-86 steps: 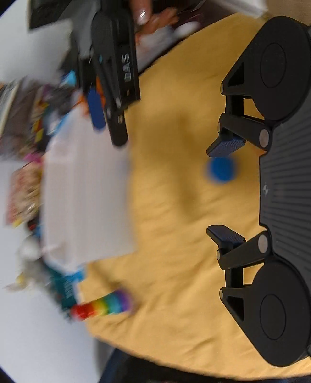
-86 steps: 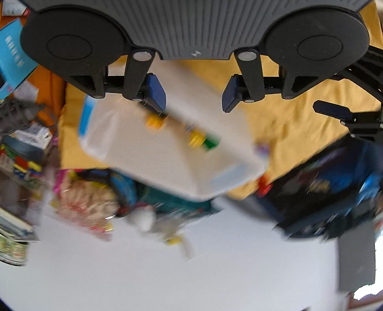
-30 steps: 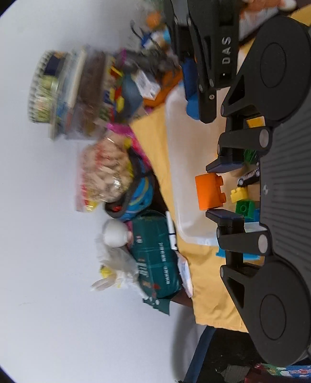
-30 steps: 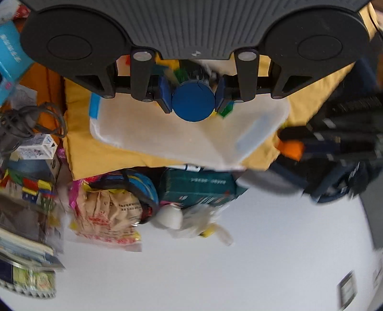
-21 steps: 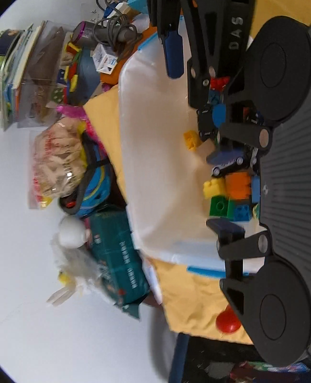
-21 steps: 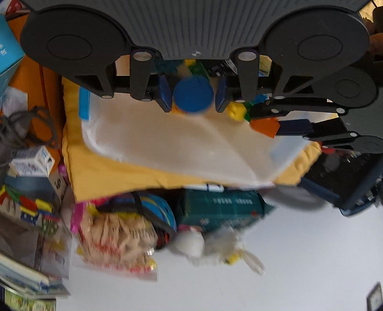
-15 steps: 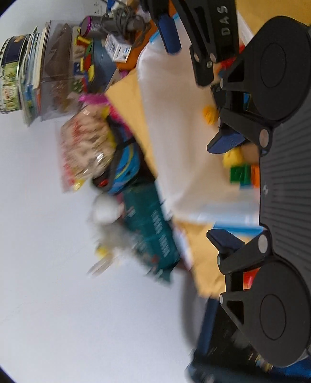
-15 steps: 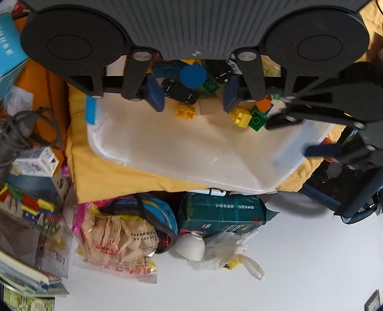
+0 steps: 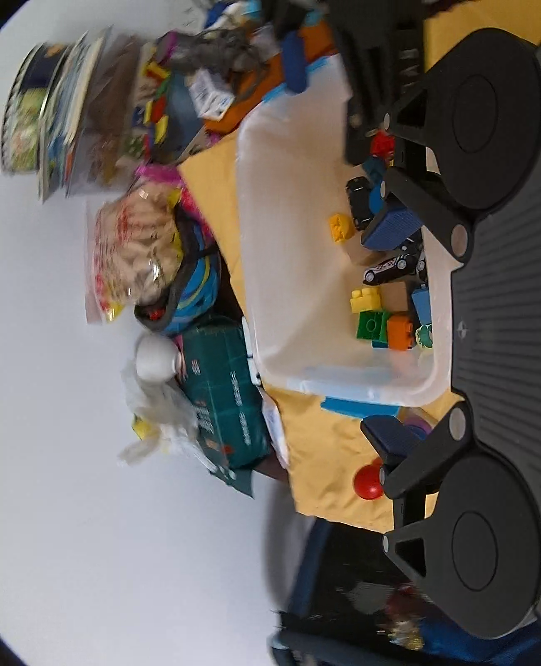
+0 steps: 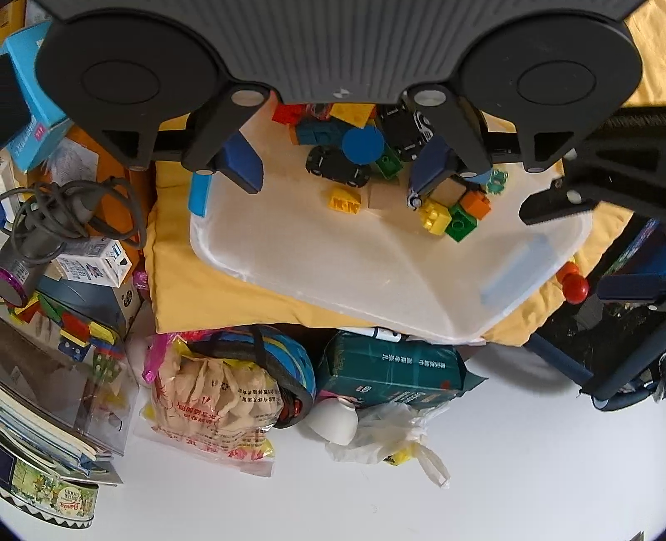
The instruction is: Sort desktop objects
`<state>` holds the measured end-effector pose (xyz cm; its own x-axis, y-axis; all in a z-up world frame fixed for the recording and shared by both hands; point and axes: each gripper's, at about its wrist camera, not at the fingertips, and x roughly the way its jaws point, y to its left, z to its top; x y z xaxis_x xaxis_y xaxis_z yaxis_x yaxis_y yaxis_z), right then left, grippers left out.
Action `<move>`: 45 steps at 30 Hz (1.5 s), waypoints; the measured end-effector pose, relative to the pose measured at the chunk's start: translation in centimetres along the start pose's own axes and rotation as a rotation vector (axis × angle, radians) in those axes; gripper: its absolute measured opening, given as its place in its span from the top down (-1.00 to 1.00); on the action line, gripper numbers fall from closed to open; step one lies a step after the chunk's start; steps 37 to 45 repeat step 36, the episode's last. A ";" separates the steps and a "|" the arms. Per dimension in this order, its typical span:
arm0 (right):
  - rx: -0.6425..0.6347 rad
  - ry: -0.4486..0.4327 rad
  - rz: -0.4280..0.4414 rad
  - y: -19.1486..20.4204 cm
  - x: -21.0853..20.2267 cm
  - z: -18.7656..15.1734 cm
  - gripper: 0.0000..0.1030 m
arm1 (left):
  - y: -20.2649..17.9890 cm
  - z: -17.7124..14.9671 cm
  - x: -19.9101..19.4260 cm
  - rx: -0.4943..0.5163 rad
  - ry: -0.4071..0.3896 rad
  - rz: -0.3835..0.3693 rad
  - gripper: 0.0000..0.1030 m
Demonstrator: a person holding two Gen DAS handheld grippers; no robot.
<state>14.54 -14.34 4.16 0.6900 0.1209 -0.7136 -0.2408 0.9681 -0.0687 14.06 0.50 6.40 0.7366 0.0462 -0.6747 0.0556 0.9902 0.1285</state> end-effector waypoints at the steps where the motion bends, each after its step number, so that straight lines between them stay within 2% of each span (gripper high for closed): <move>1: 0.000 0.000 0.000 0.0 -0.1 -0.1 -0.62 | 0.2 0.1 0.1 -0.016 0.006 -0.001 -0.72; 6: 0.015 0.010 0.013 -0.1 -0.1 -0.3 -0.65 | 0.6 0.8 0.7 -0.086 0.058 -0.040 -0.72; 9: 0.021 0.008 0.018 -0.2 -0.2 0.1 -0.66 | 0.7 1.3 1.4 -0.102 0.087 -0.025 -0.72; 15: 0.017 0.019 0.005 -0.6 0.1 0.2 -0.70 | -0.3 1.3 2.4 -0.033 0.164 0.036 -0.72; 20: 0.019 0.065 -0.013 -1.3 1.0 0.0 -0.70 | -0.9 1.6 3.2 -0.008 0.229 0.025 -0.72; 29: 0.009 0.067 -0.012 -1.4 0.7 -0.1 -0.71 | -1.7 1.9 3.2 0.031 0.224 0.024 -0.72; 45: 0.005 0.068 -0.011 -1.2 0.7 -0.2 -0.71 | -1.6 1.8 3.1 0.039 0.219 0.032 -0.72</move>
